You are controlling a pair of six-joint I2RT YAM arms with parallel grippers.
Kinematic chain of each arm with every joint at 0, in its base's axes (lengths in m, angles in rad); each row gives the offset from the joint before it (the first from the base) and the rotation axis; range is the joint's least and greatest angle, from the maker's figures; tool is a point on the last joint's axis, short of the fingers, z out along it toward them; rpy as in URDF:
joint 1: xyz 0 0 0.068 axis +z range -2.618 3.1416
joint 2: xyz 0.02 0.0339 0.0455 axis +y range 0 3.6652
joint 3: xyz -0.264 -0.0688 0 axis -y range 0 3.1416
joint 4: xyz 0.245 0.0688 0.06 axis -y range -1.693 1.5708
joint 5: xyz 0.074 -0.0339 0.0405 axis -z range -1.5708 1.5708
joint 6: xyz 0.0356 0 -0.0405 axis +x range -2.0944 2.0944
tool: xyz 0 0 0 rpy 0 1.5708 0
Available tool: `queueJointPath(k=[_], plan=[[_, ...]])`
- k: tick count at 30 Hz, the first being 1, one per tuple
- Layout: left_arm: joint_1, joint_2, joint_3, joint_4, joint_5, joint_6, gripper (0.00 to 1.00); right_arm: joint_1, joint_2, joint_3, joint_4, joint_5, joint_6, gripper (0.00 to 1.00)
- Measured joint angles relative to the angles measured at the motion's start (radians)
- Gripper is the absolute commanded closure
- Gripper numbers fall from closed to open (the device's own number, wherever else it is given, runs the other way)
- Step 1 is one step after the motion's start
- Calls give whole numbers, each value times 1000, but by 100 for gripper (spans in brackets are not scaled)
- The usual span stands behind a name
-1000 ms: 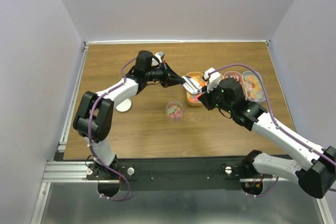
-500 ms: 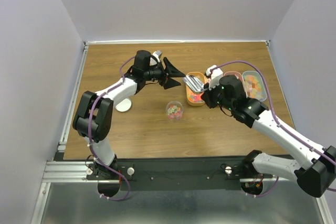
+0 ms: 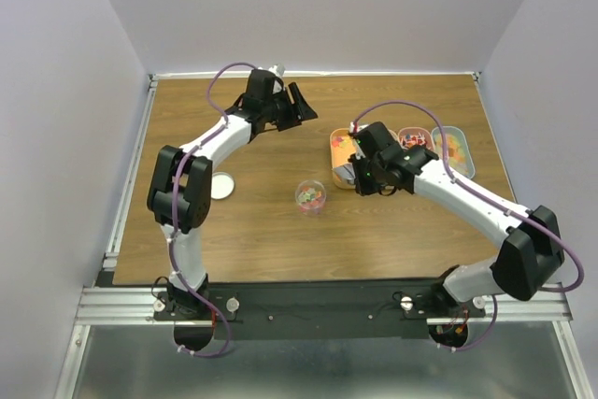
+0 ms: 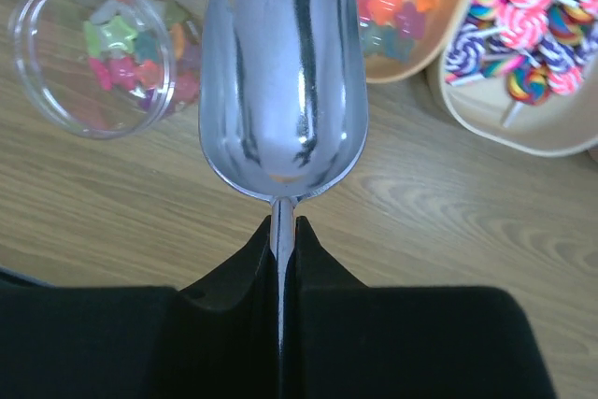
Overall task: Pack the candies
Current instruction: Adjust the spatula, then scoop the fake candies from the storage box.
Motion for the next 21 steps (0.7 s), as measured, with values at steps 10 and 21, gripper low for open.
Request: queueJointPath(k=[10, 21], plan=[[-97, 52, 107, -24, -199, 170, 30, -112, 64, 122, -244, 124, 89, 99], [-192, 210, 298, 11, -289, 292, 30, -277, 206, 241, -457, 91, 85, 99]])
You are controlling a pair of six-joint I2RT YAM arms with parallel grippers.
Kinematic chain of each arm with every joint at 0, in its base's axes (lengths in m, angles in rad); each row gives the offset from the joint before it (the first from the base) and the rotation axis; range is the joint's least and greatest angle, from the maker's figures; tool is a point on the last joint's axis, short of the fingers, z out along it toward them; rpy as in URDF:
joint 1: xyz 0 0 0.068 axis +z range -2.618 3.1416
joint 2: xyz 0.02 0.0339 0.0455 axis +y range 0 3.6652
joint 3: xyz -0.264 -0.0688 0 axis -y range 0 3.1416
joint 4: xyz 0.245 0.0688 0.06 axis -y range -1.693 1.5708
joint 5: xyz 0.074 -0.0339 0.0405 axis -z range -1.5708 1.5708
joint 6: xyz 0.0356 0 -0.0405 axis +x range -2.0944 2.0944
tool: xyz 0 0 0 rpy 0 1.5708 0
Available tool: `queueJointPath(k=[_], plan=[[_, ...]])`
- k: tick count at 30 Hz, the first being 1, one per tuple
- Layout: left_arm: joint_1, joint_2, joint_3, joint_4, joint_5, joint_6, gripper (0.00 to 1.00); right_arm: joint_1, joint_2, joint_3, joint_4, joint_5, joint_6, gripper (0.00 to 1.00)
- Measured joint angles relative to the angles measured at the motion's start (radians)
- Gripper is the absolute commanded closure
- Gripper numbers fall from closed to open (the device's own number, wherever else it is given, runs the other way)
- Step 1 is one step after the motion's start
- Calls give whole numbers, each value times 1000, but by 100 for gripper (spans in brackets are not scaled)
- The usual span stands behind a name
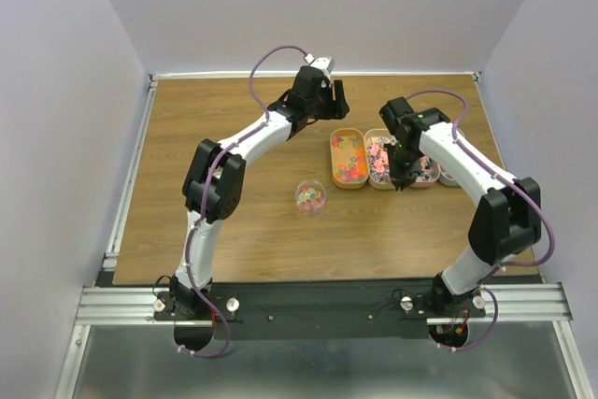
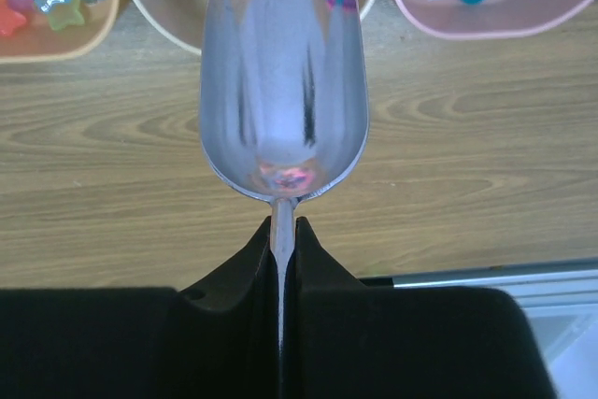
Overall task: Pack the candies
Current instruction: Scoop the fake candies from the storage box.
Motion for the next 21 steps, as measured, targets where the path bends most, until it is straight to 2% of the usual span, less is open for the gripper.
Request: queueJointPath(k=[8, 13, 21], plan=[[-30, 152, 178, 3, 2, 37, 32, -4, 98, 98, -65, -36, -31, 99], [-66, 236, 270, 5, 32, 43, 43, -4, 102, 96, -71, -39, -48, 99], [-105, 311, 315, 22, 98, 11, 47, -4, 75, 26, -29, -40, -70, 99]])
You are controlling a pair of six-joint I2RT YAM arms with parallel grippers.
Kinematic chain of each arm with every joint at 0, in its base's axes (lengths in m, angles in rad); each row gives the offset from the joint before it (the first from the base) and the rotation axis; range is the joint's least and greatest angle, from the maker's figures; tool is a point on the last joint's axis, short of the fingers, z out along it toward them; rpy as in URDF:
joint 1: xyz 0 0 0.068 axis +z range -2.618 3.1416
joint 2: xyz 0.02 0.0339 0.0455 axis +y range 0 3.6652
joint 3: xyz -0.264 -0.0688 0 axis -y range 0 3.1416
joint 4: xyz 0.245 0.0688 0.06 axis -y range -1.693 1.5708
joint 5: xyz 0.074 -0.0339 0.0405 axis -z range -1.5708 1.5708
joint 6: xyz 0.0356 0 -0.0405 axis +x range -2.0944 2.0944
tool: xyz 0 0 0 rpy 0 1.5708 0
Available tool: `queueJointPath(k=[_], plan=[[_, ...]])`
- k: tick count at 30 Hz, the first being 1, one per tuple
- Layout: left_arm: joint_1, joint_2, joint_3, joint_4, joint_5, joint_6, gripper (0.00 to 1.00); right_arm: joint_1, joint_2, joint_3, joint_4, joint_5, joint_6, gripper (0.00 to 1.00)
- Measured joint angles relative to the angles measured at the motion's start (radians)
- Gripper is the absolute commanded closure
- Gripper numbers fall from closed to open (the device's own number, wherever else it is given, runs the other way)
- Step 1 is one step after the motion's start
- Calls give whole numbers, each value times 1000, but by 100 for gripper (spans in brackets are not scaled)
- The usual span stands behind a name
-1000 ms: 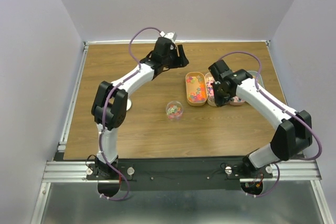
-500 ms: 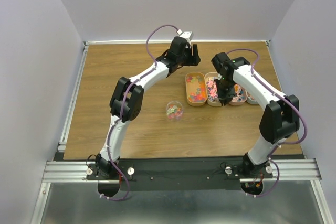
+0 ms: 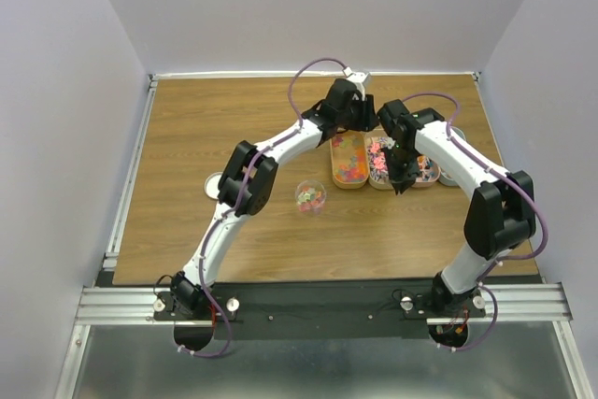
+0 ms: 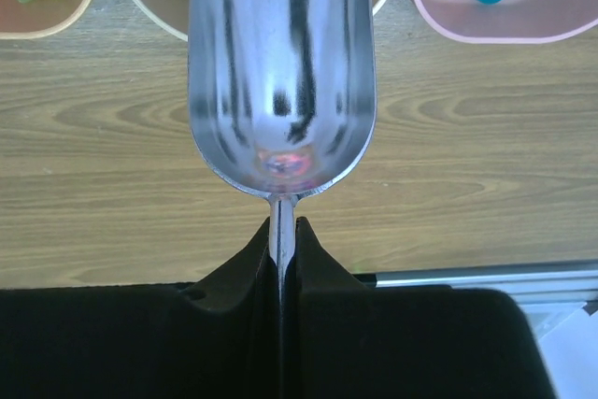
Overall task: Pack the candies
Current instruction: Scoop the fake candies from the storage box.
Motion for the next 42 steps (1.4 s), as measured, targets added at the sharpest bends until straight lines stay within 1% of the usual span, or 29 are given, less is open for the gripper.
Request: queueJointPath(k=[7, 22, 34, 42], plan=[[-13, 61, 13, 5, 18, -53, 45, 0, -13, -38, 41, 1, -25, 99], [-10, 69, 19, 6, 3, -72, 46, 0, -8, -45, 96, 5, -84, 99], [-12, 74, 23, 9, 3, -72, 47, -2, 5, -90, 269, 5, -100, 99], [-12, 74, 23, 10, 3, -72, 48, -2, 7, -143, 345, 10, -97, 99]])
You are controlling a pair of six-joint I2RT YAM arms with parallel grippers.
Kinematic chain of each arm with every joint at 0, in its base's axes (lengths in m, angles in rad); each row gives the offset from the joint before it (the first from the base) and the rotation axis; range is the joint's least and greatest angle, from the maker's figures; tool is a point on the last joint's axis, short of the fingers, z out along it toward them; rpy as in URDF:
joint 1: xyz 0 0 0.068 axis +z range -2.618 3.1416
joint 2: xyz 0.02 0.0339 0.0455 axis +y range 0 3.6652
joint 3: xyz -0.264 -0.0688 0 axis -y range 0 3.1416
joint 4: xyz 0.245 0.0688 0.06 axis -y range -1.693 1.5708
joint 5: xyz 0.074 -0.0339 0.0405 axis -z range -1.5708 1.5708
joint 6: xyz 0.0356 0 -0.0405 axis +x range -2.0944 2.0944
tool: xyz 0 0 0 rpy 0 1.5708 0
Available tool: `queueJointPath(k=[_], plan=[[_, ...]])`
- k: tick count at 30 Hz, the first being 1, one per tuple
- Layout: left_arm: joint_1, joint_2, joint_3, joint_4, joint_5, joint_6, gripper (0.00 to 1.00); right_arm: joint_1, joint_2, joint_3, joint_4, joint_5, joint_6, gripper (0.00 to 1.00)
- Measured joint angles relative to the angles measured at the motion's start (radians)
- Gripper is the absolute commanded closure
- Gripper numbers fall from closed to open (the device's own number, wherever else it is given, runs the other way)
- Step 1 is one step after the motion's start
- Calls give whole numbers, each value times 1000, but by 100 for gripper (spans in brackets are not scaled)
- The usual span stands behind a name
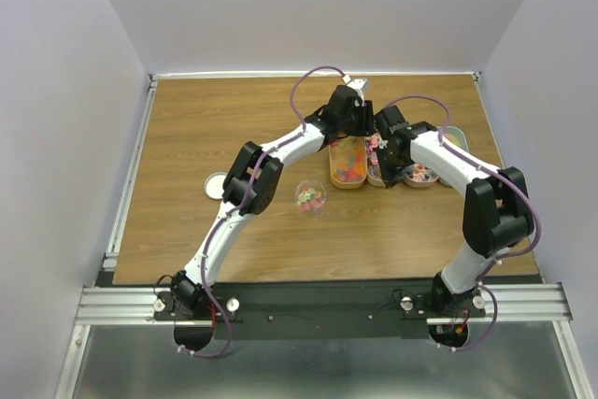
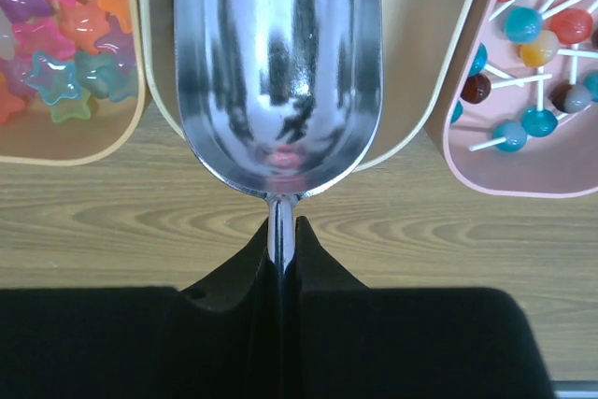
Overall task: Pack the candies
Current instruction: Scoop the fake candies from the storage box.
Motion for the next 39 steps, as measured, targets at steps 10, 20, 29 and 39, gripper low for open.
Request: queueJointPath(k=[10, 20, 29, 39], plan=[[0, 0, -13, 15, -13, 0, 48, 0, 58, -68, 104, 16, 21, 99], [0, 0, -22, 18, -10, -3, 50, 0, 63, -140, 270, 42, 48, 99], [-4, 0, -35, 40, -3, -15, 50, 0, 8, -251, 458, 62, 60, 99], [-6, -35, -75, 39, 20, -66, 43, -2, -119, -361, 575, 48, 38, 99]])
